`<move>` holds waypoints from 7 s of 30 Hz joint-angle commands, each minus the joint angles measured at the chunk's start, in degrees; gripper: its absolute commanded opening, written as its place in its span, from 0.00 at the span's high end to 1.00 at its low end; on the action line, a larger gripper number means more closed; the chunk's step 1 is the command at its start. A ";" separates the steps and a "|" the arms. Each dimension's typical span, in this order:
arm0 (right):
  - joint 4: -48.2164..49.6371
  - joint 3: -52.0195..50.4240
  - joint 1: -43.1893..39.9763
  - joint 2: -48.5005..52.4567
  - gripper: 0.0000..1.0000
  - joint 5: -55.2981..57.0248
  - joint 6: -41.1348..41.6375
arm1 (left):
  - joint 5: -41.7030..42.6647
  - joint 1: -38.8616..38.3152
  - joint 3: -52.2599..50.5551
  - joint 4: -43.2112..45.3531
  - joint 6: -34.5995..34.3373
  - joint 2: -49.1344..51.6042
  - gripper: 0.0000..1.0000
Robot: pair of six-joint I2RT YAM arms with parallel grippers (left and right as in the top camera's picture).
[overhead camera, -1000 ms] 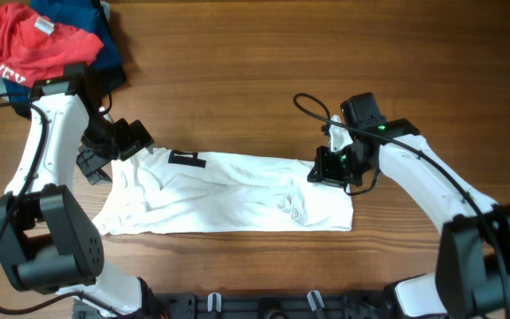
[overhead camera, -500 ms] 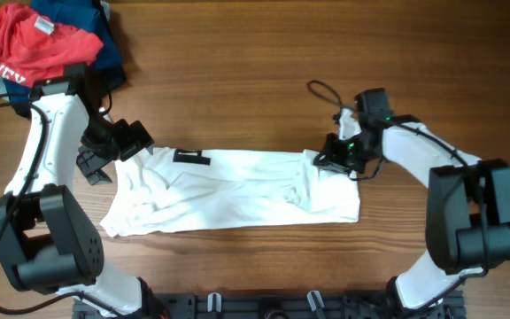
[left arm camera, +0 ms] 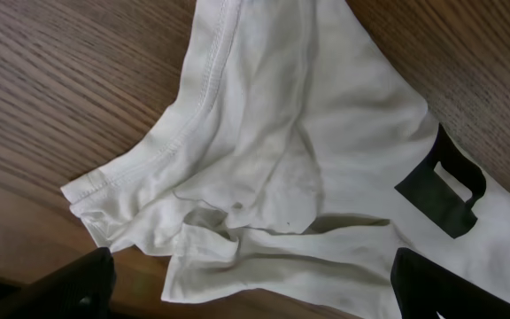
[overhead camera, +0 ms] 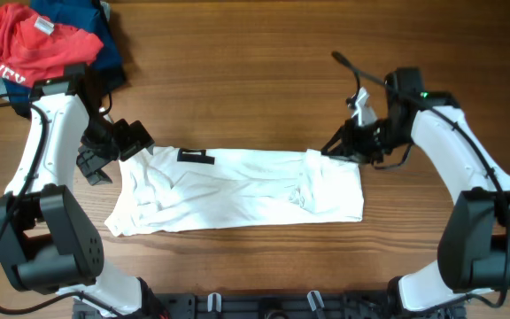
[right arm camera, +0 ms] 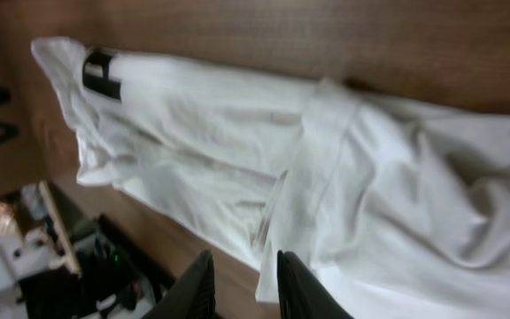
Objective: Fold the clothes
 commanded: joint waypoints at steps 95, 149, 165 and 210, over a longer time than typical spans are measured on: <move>10.29 -14.86 27.82 -15.26 0.89 40.26 42.05 | 0.70 -0.28 -0.39 -0.70 0.31 -0.92 0.00; 39.34 -9.33 11.21 9.62 0.96 -16.17 21.55 | 0.68 -0.28 -0.39 -1.77 0.33 -0.92 0.00; 21.90 -15.34 12.48 -13.29 0.81 -2.69 21.64 | 0.68 -0.28 -0.39 -1.75 0.31 -0.92 0.00; 56.50 -22.34 9.94 5.97 0.62 -4.72 29.57 | 0.70 -0.28 -0.39 -1.77 0.31 -0.92 0.00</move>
